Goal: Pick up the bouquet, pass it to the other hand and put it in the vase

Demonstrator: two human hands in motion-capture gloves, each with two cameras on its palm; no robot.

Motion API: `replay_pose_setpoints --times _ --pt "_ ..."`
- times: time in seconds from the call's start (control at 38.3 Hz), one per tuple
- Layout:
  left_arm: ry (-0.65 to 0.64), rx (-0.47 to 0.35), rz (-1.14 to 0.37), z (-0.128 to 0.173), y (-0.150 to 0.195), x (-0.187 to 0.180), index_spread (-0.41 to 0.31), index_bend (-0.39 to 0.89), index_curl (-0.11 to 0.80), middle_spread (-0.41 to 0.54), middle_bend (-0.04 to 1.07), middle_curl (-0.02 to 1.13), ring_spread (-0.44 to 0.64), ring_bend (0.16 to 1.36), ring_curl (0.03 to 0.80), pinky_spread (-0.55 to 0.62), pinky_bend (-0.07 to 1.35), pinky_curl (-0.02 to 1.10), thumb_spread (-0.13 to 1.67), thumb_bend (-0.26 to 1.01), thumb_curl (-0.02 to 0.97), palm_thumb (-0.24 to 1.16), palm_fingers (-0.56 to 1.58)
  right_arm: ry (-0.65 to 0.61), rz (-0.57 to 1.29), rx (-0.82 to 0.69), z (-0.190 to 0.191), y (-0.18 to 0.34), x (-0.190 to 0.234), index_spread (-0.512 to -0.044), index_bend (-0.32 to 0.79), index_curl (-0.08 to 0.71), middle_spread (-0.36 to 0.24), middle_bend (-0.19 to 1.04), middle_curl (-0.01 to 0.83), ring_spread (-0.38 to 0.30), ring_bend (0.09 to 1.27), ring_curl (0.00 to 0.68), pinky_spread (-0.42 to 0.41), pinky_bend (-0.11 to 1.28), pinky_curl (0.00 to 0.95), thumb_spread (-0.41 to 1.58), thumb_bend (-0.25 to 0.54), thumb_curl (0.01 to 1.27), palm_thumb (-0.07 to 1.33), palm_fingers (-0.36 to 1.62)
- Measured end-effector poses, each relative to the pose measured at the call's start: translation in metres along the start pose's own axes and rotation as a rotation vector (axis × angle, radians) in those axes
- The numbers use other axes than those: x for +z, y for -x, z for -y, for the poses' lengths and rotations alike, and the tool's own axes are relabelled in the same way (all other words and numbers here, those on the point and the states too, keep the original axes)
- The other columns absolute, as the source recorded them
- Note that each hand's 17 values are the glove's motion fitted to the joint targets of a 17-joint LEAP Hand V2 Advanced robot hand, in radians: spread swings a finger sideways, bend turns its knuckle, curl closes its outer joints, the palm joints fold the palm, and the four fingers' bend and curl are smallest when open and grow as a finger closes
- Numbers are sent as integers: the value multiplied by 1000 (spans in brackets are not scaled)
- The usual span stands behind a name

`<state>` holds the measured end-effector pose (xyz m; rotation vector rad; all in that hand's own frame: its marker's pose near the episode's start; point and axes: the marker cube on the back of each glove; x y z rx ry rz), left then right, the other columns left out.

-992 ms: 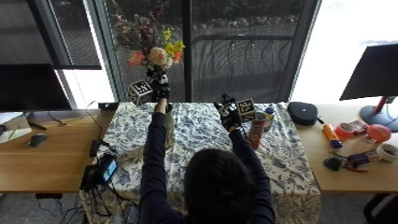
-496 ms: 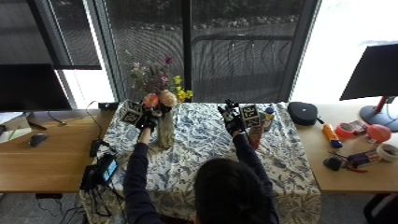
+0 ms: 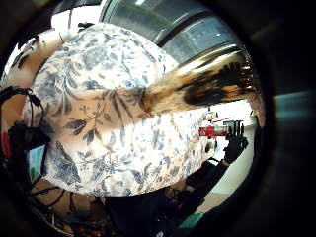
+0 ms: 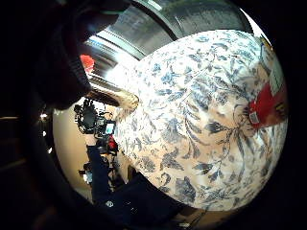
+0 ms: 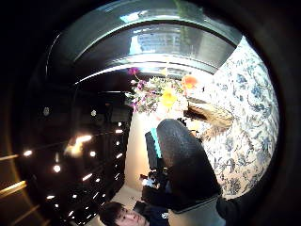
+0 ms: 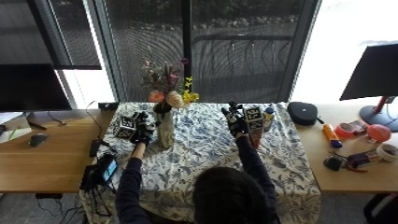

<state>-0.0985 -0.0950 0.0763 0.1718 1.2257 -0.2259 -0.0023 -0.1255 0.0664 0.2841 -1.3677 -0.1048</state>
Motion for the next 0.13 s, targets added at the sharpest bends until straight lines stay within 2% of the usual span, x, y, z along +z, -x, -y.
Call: replay_pose_setpoints --times 0.05,0.13 --pt "14 -1 -20 -2 -1 -1 157 55 231 312 179 325 437 557 298 463 317 312 899 -37 437 430 -175 84 81 63 -10 11 4 -366 170 298 -68 161 250 31 408 286 227 566 339 1153 -19 339 373 144" --pt "-83 79 6 4 1 -2 159 62 212 320 184 324 450 558 295 472 311 311 901 -35 425 430 -160 97 97 87 -13 13 6 -365 167 299 -79 159 248 31 409 286 227 563 340 1155 -20 339 374 146"
